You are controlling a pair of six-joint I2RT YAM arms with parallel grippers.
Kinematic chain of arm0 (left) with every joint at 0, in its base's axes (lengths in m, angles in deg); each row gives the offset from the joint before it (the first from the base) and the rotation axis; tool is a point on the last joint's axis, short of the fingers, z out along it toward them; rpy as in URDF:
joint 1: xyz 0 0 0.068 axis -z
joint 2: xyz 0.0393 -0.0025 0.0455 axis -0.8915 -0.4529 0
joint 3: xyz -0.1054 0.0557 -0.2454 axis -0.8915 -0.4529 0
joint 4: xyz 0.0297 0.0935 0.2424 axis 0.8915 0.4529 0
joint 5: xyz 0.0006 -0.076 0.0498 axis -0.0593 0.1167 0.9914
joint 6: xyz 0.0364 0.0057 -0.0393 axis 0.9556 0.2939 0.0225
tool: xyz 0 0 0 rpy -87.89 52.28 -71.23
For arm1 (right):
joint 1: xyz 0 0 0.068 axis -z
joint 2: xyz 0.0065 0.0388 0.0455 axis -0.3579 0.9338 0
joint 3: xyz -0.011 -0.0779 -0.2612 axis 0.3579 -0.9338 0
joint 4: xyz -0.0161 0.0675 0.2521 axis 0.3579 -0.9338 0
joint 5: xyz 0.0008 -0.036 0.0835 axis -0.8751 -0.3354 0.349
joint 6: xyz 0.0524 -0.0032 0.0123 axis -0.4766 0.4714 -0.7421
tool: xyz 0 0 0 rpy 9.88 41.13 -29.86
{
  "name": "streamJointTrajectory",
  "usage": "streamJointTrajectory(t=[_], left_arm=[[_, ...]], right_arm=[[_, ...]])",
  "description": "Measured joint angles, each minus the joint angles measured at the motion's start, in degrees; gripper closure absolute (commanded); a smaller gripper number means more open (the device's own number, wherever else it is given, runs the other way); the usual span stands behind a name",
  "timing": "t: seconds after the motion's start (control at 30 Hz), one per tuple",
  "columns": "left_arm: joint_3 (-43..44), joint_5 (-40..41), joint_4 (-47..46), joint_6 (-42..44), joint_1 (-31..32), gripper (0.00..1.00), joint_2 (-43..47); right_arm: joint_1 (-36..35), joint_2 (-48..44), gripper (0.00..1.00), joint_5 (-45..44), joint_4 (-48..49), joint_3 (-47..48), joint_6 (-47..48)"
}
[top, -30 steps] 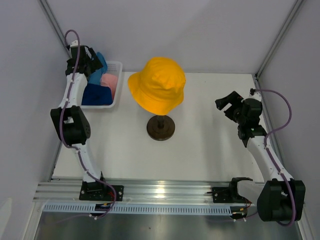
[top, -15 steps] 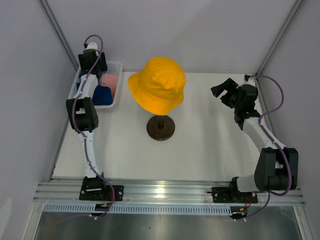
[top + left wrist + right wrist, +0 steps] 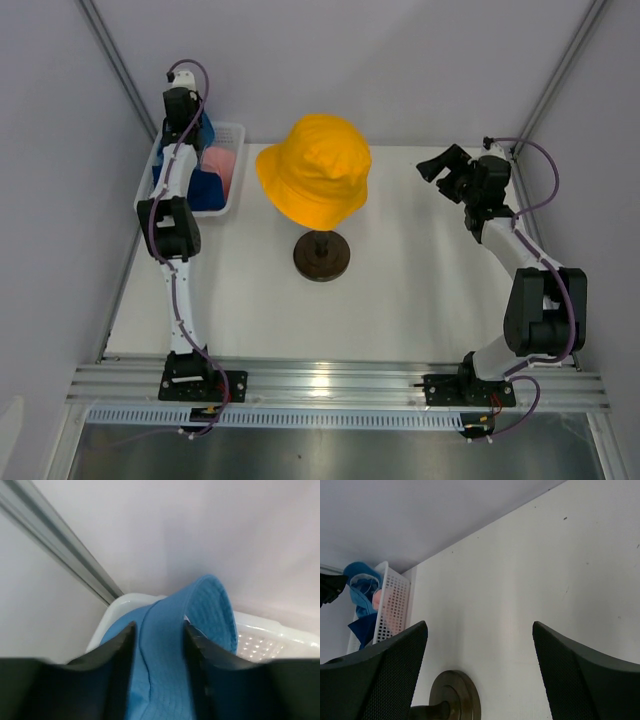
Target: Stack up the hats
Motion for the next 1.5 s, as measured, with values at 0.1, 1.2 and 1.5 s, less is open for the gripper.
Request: streamJointTrajectory(t=[0.1, 1.2, 1.5], left_arm=[[2.05, -1.27, 2.16, 0.87, -0.04, 0.69, -0.46], [-2.34, -13.75, 19.74, 1.44, 6.8, 0.99, 35.85], [-2.67, -9.64, 23.93, 5.2, 27.17, 0.99, 46.29]], right_arm=[[0.0, 0.11, 0.13, 0.02, 0.59, 0.66, -0.44], [0.04, -11.28, 0.02, 7.65, 2.47, 3.06, -9.68], [-0.13, -27.19, 0.0, 6.82, -0.76, 1.64, -11.41]])
